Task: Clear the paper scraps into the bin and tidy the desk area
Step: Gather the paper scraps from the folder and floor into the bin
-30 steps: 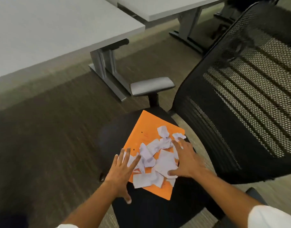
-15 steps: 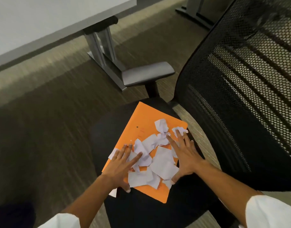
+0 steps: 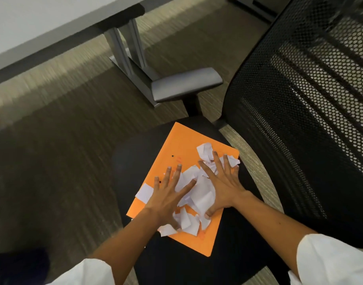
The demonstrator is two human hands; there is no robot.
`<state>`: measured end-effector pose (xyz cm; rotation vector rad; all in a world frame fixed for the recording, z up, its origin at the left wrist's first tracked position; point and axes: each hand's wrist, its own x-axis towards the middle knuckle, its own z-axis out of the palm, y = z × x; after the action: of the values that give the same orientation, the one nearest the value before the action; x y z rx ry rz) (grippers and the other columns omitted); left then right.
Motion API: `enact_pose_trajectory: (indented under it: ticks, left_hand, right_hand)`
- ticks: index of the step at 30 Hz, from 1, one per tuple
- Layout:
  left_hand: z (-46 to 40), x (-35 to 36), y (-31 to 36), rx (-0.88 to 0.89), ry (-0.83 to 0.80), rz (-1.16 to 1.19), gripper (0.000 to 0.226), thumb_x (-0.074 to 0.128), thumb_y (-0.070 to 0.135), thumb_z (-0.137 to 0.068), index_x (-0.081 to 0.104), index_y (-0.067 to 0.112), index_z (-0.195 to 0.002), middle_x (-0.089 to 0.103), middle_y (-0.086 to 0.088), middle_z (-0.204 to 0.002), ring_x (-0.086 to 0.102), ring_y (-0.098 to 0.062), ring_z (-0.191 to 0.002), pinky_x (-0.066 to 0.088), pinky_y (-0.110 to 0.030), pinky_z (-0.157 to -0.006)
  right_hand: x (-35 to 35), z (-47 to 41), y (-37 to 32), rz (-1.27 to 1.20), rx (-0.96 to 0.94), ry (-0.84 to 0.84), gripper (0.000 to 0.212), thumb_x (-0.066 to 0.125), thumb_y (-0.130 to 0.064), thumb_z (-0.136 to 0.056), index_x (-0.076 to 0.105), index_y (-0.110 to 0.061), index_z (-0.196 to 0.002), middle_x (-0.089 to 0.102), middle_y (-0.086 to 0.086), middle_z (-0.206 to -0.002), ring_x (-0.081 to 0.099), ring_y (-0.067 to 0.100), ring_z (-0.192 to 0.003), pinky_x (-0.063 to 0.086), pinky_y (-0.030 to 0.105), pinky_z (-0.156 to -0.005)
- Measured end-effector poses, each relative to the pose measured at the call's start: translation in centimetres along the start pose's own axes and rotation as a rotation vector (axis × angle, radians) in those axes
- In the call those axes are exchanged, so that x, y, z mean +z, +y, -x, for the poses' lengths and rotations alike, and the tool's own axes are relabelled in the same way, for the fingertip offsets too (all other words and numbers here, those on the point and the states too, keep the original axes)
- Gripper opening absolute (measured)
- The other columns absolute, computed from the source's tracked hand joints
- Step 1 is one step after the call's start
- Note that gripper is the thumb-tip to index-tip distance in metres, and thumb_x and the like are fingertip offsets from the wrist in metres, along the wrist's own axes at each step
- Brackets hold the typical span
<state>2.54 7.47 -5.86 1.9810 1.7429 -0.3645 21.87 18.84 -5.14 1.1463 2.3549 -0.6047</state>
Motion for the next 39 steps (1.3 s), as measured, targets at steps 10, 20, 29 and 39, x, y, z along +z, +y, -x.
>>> enact_pose_trajectory:
  ticks: [10,20,29,39]
  left_hand:
    - [-1.6,-0.2,2.0,-0.05,-0.096,-0.07,0.088,0.068,0.035,-0.089,0.008,0.034,-0.154,-0.012,-0.015,-0.162,-0.019,-0.047,-0.144,0.01,-0.062,-0.118]
    - [-1.4,-0.1,3.8,-0.017,0.112,0.002,0.04,0.045,0.015,-0.099,0.046,0.011,-0.139,0.045,-0.012,-0.141,0.035,-0.032,-0.131,0.049,-0.037,-0.088]
    - [-1.1,-0.2,3.1,0.06,0.154,-0.05,0.034,0.039,0.023,-0.104,0.052,0.005,-0.129,0.061,-0.012,-0.118,0.047,-0.029,-0.12,0.051,-0.038,-0.087]
    - [2.4,-2.9,1.8,0.16,0.351,-0.027,0.026,0.078,0.004,-0.075,0.071,-0.003,-0.099,0.071,-0.016,-0.076,0.07,-0.034,-0.075,0.055,-0.034,-0.046]
  right_hand:
    - [1.1,-0.9,-0.9,0.037,-0.026,-0.013,0.14,0.082,-0.071,-0.047,-0.002,-0.038,-0.153,-0.02,0.005,-0.162,-0.012,0.042,-0.147,0.016,0.063,-0.114]
    - [2.8,1.3,-3.2,-0.107,-0.015,0.117,0.064,0.07,-0.042,-0.081,0.043,-0.038,-0.139,0.026,-0.002,-0.154,0.034,0.029,-0.124,0.048,0.041,-0.083]
    - [3.5,2.4,-4.2,-0.268,-0.044,0.23,0.037,0.051,-0.016,-0.094,0.059,-0.027,-0.128,0.057,0.006,-0.111,0.052,0.027,-0.102,0.044,0.036,-0.067]
    - [1.2,3.5,-5.2,-0.206,-0.17,0.364,0.042,0.061,-0.007,-0.084,0.065,-0.019,-0.125,0.067,0.008,-0.107,0.057,0.031,-0.096,0.035,0.032,-0.063]
